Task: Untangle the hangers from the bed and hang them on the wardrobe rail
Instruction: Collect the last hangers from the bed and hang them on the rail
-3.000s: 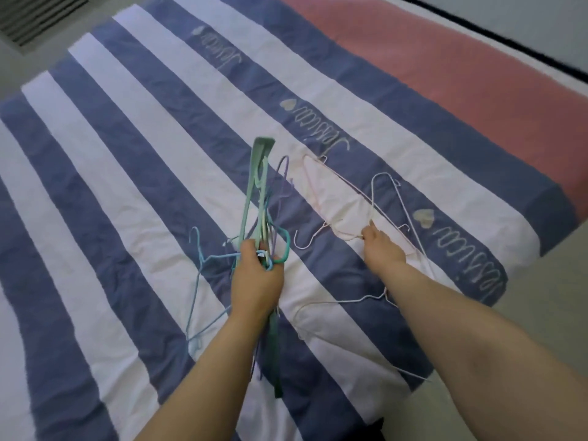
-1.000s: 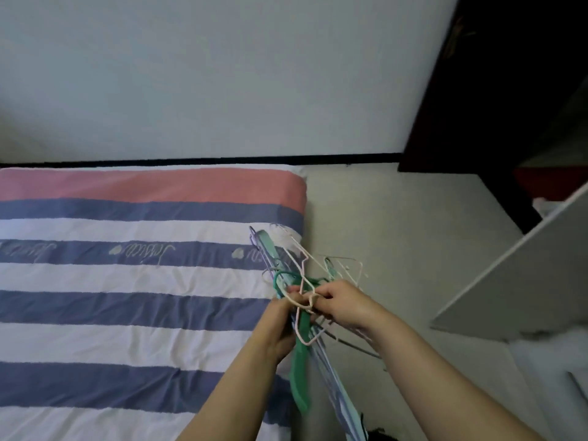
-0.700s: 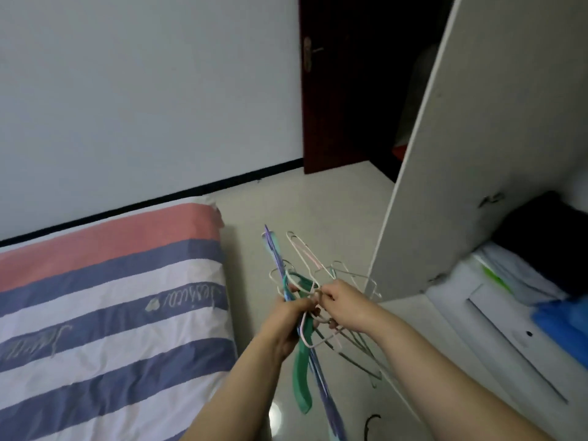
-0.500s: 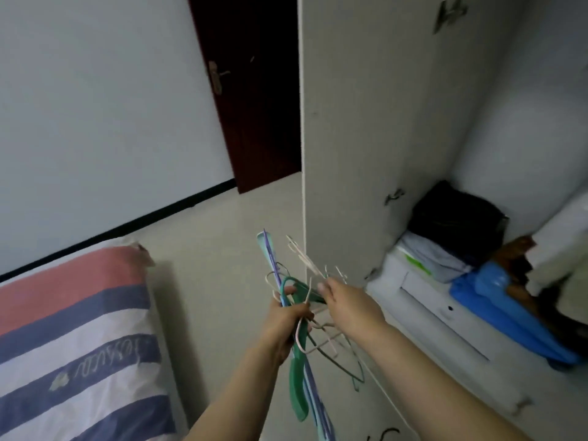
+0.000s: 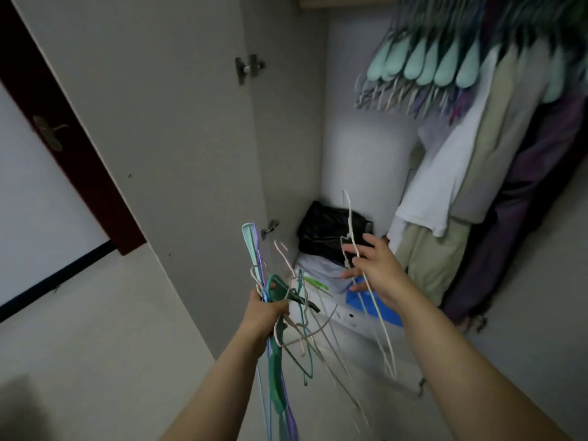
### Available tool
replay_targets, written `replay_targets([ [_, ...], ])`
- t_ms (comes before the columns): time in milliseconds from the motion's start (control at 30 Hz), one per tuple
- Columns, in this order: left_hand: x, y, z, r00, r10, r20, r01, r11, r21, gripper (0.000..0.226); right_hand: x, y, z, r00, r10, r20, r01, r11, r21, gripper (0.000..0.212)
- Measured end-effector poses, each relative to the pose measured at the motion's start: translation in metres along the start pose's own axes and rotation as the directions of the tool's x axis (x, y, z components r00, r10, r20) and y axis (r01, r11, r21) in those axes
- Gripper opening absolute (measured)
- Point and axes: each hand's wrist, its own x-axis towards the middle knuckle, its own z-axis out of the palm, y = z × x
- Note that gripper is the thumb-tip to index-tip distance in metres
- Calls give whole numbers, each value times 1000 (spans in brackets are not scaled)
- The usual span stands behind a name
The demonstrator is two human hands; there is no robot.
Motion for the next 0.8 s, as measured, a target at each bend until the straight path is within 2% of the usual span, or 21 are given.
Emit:
replay_targets([
  [67,17,10,11,1000,29,6,-29,999,35,50,14,-5,-12,998,-25,-52,26,1000,5,56],
  [133,35,22,20,999,43,11,-44,998,44,47,26,-10,-21,997,17,-72,-18,1000,-22,56],
  [267,72,55,35,997,76,14,-77,995,60,46,49,-24,-23,991,95,-95,-110,981,-162,36],
  [333,93,77,42,995,97,37,-99,994,53,42,68,-36,-19,994,58,-88,-71,985,-159,34],
  [433,127,115,53,988,120,95,-127,989,71,43,105,-64,-10,992,32,-121,-36,999,-26,39],
  [533,163,158,59,977,145,157,-163,981,109,46,148,-101,11,988,-6,-152,23,994,110,27],
  [733,231,240,53,946,210,247,-261,945,198,57,232,-183,60,970,-117,-213,138,987,87,34],
  [800,246,262,52,935,221,279,-291,926,241,53,258,-208,69,950,-182,-255,204,977,60,33],
])
